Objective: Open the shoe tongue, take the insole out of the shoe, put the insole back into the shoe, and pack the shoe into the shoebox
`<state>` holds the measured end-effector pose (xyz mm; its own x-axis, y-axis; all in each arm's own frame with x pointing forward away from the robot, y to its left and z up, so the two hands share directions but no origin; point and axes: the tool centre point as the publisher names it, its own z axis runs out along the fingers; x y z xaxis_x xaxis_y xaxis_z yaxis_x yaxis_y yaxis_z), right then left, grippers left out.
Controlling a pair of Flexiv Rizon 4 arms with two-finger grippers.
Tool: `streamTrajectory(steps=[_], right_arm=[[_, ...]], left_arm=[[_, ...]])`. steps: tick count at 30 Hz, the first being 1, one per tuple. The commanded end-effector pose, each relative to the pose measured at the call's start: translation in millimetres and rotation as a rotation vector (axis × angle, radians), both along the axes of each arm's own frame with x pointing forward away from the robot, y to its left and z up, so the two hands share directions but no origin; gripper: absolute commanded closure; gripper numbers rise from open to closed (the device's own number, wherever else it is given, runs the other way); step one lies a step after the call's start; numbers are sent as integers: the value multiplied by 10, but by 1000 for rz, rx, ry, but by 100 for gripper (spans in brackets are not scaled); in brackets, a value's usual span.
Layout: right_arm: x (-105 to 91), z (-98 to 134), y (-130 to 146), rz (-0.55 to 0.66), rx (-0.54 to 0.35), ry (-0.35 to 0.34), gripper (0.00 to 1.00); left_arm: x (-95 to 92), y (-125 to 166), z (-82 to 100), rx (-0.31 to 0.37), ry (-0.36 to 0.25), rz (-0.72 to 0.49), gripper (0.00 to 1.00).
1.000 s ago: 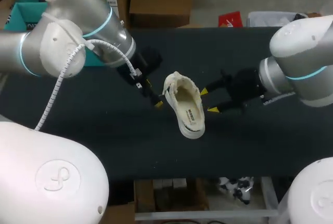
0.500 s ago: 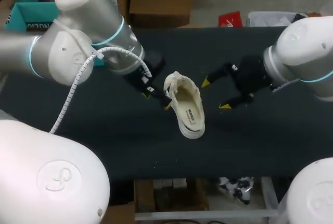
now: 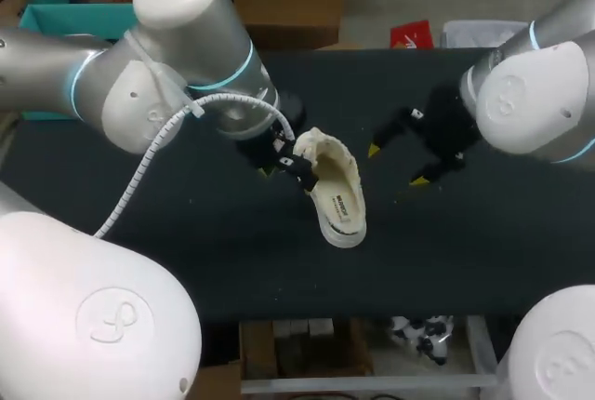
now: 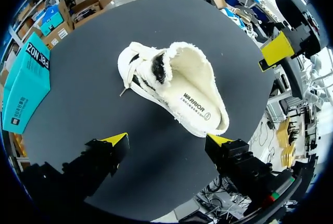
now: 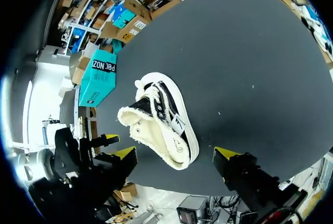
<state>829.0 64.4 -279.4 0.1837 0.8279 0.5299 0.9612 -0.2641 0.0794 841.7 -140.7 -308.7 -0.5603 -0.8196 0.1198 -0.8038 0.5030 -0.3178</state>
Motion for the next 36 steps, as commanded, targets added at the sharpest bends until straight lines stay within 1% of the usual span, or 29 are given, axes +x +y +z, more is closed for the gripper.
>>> streamTrajectory(steps=[1,2,3,14,15,16,17,18,19,20,21,22,23,24,25,26,27,28,29,30,33,34,35,36], right_arm=[[79,140,-159,321,-107,56,0],[76,159,-169,293,-145,79,0],[76,159,-169,293,-145,79,0],[76,159,-169,293,-145,79,0],[111,161,-221,322,-178,66,0],[142,162,-240,382,-210,54,0],[150,161,-270,440,-214,21,0],[165,158,-302,452,-235,23,0],[179,153,-314,485,-264,21,0],[183,147,-341,526,-266,-13,0],[188,147,-357,568,-283,-30,0],[193,140,-380,579,-298,-32,0],[201,138,-399,595,-310,-51,0],[200,137,-416,643,-326,-71,0],[200,137,-426,646,-346,-70,0],[211,131,-443,667,-363,-73,0],[217,127,-457,719,-380,-91,0],[215,121,-467,759,-397,-100,0],[220,112,-480,784,-408,-107,0],[226,103,-499,848,-418,-132,0],[250,84,-530,957,-450,-165,0],[257,74,-539,975,-467,-160,0],[274,66,-548,995,-475,-155,0],[287,59,-560,1049,-487,-167,0]], left_arm=[[5,-125,-115,40,-11,120,0],[12,-129,-121,58,-22,176,0],[0,-126,-122,65,-11,174,0],[0,-126,-122,65,-11,174,0],[0,-126,-122,65,-11,174,0],[40,-131,-136,40,3,214,0],[92,-140,-166,23,28,238,0],[122,-144,-193,-2,49,260,0],[151,-146,-223,-8,58,291,0],[171,-152,-254,-14,70,311,0],[190,-152,-281,-30,87,338,0],[212,-152,-300,-39,90,366,0],[228,-158,-322,-46,102,373,0],[244,-170,-345,-55,113,392,0],[255,-180,-366,-41,104,412,0],[264,-196,-387,-44,109,418,0],[266,-209,-397,-56,119,421,0],[278,-228,-407,-48,115,433,0],[293,-246,-411,-60,128,437,0],[305,-263,-411,-56,129,438,0],[318,-329,-420,-22,137,454,0],[321,-345,-417,-19,137,456,0],[322,-356,-405,-18,137,467,3],[329,-369,-398,-13,136,472,11]])
